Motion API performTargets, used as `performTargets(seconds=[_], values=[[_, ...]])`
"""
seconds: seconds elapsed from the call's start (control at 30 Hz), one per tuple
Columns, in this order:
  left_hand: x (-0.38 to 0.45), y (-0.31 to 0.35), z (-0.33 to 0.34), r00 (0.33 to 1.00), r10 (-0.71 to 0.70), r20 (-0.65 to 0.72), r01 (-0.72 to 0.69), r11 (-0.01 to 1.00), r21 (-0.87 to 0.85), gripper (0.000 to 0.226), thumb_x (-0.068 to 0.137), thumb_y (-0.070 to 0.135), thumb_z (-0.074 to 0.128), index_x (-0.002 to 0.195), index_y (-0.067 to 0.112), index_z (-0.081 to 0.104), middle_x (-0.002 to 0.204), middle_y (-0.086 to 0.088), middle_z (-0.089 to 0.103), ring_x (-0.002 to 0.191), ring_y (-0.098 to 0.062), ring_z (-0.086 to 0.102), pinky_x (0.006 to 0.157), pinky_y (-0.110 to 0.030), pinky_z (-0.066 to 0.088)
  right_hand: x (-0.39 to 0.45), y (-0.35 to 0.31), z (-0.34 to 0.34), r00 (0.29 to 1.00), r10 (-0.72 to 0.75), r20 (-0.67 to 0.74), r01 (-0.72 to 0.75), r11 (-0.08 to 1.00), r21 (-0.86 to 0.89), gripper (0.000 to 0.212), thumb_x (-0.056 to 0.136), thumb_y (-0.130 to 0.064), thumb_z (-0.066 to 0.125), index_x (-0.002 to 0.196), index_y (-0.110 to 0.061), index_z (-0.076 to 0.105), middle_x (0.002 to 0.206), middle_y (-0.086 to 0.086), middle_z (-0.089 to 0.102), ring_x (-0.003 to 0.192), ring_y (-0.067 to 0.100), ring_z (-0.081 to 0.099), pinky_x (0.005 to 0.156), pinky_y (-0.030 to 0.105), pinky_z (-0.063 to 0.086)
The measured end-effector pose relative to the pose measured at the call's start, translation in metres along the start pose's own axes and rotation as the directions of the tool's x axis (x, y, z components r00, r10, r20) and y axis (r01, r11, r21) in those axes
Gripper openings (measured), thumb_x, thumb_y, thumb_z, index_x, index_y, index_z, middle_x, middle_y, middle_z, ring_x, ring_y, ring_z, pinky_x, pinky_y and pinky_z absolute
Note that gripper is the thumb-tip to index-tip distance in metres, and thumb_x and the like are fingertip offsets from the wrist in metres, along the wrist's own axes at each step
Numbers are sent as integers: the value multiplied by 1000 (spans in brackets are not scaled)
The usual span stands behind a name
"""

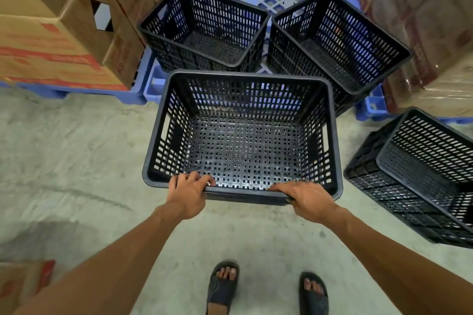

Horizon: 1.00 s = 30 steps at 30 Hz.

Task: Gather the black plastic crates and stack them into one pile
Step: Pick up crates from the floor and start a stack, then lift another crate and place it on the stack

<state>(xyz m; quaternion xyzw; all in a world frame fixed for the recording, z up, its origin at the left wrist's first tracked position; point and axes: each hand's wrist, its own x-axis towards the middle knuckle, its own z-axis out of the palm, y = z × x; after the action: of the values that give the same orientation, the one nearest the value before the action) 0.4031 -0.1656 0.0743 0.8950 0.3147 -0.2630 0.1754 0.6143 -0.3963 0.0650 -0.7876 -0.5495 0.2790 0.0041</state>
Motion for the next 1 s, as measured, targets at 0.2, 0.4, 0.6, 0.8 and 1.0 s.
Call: performTargets(seconds=[0.2,0.4,0.6,0.8,1.0], values=[[-7,27,-30,989,49,139,-23,983,-183,50,76,42,58,125,43,46,135,5,48,130,-25,40,116,-55,15,-8,-9,-12,986,150,73,-161,973,167,62,90,-61,47,146,-46,28,147,-7,44,136,16,36,114,48,22],[-2,106,-56,955,294,-33,-288,898,-332,40,85,34,58,125,35,51,131,2,54,129,-22,44,108,-40,36,-52,27,-38,831,469,-298,-227,776,589,61,86,-67,48,138,-35,47,131,-7,53,125,15,43,107,41,36],[32,273,-81,808,565,-165,-572,690,-444,28,84,15,65,112,19,66,110,-3,64,106,-17,60,96,-29,45,-131,152,-39,505,832,-228,-198,369,908,28,91,-32,64,118,-26,60,119,0,62,114,16,58,95,32,45],[92,446,-41,864,498,-72,-404,602,-689,28,86,0,61,106,20,63,91,2,62,80,-10,59,72,-5,44,-210,317,12,266,964,16,-130,20,991,43,92,-16,64,130,3,52,111,23,60,101,30,60,87,30,50],[188,550,58,942,247,228,-73,812,-579,38,91,8,59,128,16,53,104,-7,56,90,-17,54,75,-25,41,-288,462,98,191,950,248,-307,-182,934,78,83,-17,75,147,-4,32,140,21,49,122,28,51,105,31,39]])
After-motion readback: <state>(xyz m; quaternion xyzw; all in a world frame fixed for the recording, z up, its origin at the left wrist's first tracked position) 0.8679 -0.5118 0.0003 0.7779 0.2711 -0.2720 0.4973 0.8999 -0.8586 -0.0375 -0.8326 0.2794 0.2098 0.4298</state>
